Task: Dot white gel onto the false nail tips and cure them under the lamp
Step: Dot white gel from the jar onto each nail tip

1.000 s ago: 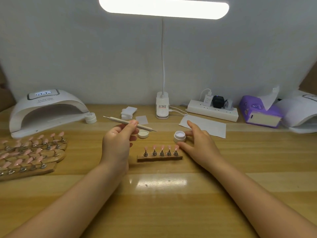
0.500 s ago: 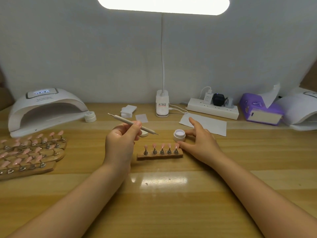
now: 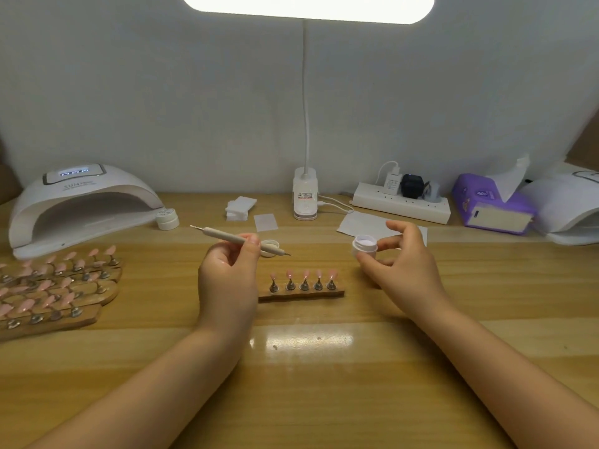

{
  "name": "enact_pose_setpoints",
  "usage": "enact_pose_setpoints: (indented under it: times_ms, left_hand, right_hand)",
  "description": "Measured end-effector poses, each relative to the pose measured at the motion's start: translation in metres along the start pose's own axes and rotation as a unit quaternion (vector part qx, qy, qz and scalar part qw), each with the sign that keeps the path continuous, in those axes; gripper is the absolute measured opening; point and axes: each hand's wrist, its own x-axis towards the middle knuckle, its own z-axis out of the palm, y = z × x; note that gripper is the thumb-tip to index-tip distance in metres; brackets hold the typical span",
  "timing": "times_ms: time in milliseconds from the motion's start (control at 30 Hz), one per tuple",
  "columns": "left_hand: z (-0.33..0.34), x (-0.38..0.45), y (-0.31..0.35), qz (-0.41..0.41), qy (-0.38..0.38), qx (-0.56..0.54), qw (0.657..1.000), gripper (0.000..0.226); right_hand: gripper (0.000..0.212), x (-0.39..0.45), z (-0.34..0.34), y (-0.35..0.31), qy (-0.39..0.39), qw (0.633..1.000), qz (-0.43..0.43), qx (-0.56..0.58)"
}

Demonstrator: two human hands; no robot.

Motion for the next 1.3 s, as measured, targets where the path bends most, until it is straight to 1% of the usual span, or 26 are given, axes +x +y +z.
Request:
enact_pose_setpoints:
  times_ms: [100,233,467,533,600,700,800,867,1067,1300]
  left_hand:
    - [0.002,-0.002,0.003,-0.020,0.011,-0.005,1.000,0.008]
    - [0.004,-0.005,0.007,-0.060,0.024,-0.048,0.997,0.010]
    - [0.004,-0.006,0.006,-0.053,-0.002,-0.070,0.996,0.007]
    - [0.004,-0.005,0.006,-0.042,-0.012,-0.060,0.997,0.007]
    - [0.003,-0.005,0.006,-0.013,-0.020,-0.038,0.999,0.008]
    - [0.002,-0.004,0.012,0.071,-0.028,-0.005,0.997,0.011]
    - [0.001,-0.005,0.022,0.145,-0.045,0.011,0.988,0.020]
    - [0.002,-0.007,0.026,0.178,-0.063,0.023,0.982,0.021]
    - [0.005,-0.013,0.031,0.234,-0.081,0.039,0.968,0.014]
    - [0.004,-0.012,0.032,0.295,-0.100,0.125,0.942,0.006]
  right_hand:
    - [0.067,-0.010,0.003,-0.005,-0.024,1.000,0.007,0.012]
    - [0.059,-0.020,0.014,-0.010,-0.038,0.999,-0.009,0.016]
    - [0.059,-0.025,0.021,-0.013,-0.042,0.998,-0.010,0.047]
    - [0.060,-0.024,0.020,-0.015,-0.031,0.999,-0.025,0.032]
    - [0.061,-0.024,0.019,-0.018,-0.017,0.998,-0.051,0.013]
    - [0.063,-0.026,0.016,-0.023,0.001,0.995,-0.101,0.017]
    - [0.065,-0.032,0.016,-0.030,-0.001,0.985,-0.171,0.018]
    - [0.066,-0.037,0.018,-0.035,-0.013,0.978,-0.208,0.009]
    - [0.072,-0.046,0.019,-0.046,-0.043,0.970,-0.237,0.018]
    - [0.078,-0.049,0.020,-0.049,-0.043,0.966,-0.256,0.023]
